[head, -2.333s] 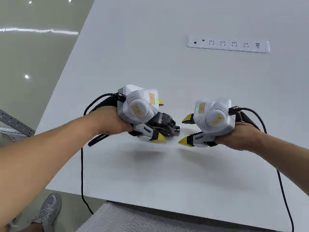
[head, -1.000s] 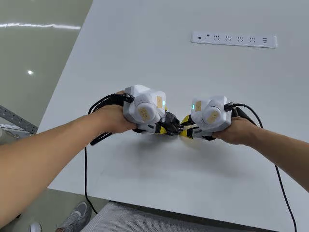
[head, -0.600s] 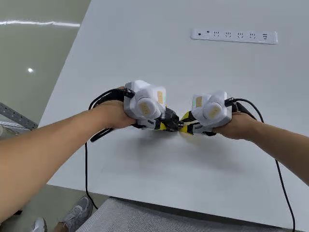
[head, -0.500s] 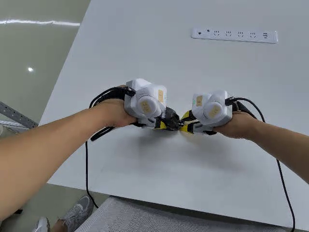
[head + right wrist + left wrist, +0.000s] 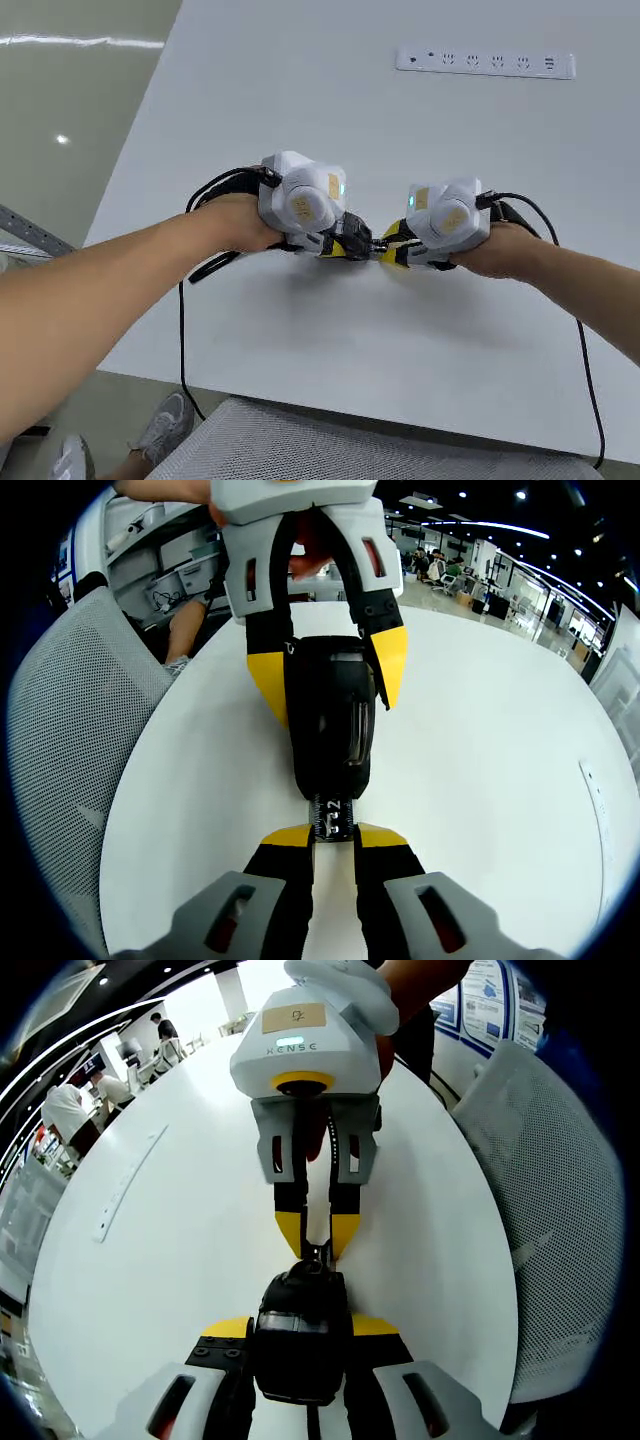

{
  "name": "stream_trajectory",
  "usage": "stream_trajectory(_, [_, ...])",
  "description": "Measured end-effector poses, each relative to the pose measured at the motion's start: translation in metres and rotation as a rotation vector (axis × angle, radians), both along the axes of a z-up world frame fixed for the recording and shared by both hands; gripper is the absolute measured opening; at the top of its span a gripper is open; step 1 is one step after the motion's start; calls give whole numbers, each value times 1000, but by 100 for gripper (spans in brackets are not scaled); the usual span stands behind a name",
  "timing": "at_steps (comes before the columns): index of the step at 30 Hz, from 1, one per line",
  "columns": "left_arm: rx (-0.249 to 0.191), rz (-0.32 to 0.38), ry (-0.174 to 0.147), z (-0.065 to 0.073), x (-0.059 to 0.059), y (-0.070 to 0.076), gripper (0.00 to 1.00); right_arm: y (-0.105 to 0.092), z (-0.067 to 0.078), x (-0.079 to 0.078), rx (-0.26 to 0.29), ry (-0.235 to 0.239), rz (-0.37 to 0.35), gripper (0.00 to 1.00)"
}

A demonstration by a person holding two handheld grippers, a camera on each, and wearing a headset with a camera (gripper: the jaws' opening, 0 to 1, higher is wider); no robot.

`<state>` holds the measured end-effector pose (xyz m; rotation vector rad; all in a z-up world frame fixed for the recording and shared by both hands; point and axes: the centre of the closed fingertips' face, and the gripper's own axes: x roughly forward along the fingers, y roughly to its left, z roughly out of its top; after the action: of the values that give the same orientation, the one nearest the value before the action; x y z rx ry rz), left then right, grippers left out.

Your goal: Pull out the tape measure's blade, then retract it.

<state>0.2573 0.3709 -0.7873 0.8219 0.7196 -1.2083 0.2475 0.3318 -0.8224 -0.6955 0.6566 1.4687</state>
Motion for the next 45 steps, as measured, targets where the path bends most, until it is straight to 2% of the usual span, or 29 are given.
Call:
stream_trajectory(14, [11,-6,2,5,-4,-1,30,-15,1,-1,0,16,-3,10])
stream_trajectory(33, [21,-4,13,10,-7,-3,30,-52,1,-1,-29,25,-10,10])
stream_trajectory(45, [27,-6,16,11,-6,-2,29,-72,3,1,-39,54,-35,10])
